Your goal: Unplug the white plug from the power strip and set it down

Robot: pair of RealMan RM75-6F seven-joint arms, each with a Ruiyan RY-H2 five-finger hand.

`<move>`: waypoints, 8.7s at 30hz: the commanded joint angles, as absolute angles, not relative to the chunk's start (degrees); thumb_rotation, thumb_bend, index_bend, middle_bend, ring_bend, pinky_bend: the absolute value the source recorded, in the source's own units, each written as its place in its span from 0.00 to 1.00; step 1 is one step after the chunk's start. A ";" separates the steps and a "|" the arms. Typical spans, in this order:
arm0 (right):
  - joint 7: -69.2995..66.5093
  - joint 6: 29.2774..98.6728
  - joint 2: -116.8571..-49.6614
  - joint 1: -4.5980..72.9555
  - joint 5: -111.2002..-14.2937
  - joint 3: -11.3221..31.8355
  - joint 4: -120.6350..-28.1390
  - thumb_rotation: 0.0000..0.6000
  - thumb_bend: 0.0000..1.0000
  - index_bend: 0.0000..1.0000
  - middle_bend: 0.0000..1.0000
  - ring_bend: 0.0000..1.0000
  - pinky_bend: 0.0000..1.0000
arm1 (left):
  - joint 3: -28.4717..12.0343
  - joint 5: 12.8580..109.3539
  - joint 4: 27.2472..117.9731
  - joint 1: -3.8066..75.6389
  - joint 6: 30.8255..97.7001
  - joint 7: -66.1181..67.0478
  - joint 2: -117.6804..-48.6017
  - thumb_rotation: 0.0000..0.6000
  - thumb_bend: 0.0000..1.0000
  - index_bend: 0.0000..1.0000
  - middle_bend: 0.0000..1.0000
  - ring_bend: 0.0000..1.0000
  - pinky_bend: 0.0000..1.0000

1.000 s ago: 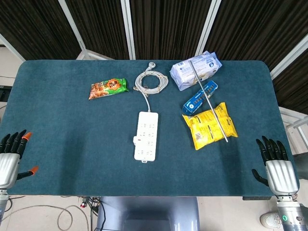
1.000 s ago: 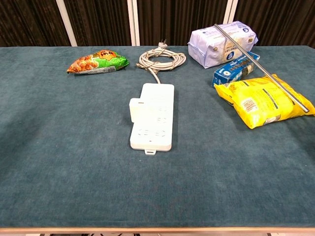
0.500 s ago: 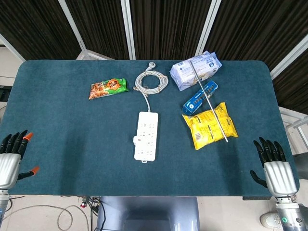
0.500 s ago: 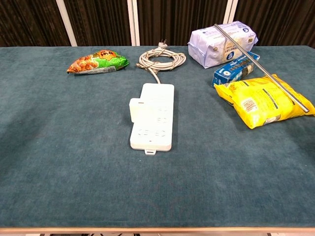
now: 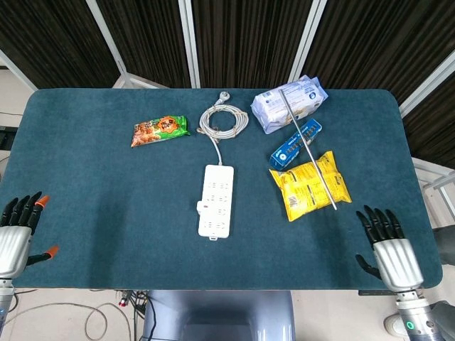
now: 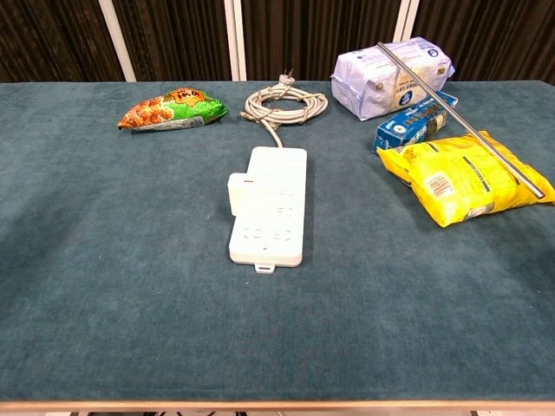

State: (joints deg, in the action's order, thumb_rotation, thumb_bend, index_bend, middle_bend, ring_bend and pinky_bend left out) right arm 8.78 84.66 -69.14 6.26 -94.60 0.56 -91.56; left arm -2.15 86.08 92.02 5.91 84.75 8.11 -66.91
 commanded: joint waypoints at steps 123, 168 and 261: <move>28.41 58.84 -112.42 30.91 -80.14 2.62 -79.60 1.00 0.50 0.22 0.20 0.18 0.19 | -12.16 37.81 92.94 59.39 60.25 45.72 -95.51 1.00 0.14 0.37 0.41 0.14 0.19; 27.21 59.48 -111.76 30.76 -79.91 1.92 -79.02 1.00 0.50 0.22 0.20 0.18 0.19 | -10.89 33.54 84.14 61.71 60.49 48.10 -103.31 1.00 0.26 0.57 0.55 0.19 0.18; 28.65 58.83 -113.41 29.61 -79.48 0.21 -78.55 1.00 0.50 0.22 0.20 0.18 0.19 | -13.53 40.76 82.39 58.87 61.71 45.35 -105.20 1.00 0.32 0.82 0.85 0.39 0.29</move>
State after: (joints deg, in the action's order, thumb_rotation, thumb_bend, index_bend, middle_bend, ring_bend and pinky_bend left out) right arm 28.66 58.84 -113.40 29.62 -79.46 0.23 -78.57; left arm -13.39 40.64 82.40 58.73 61.78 45.38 -105.05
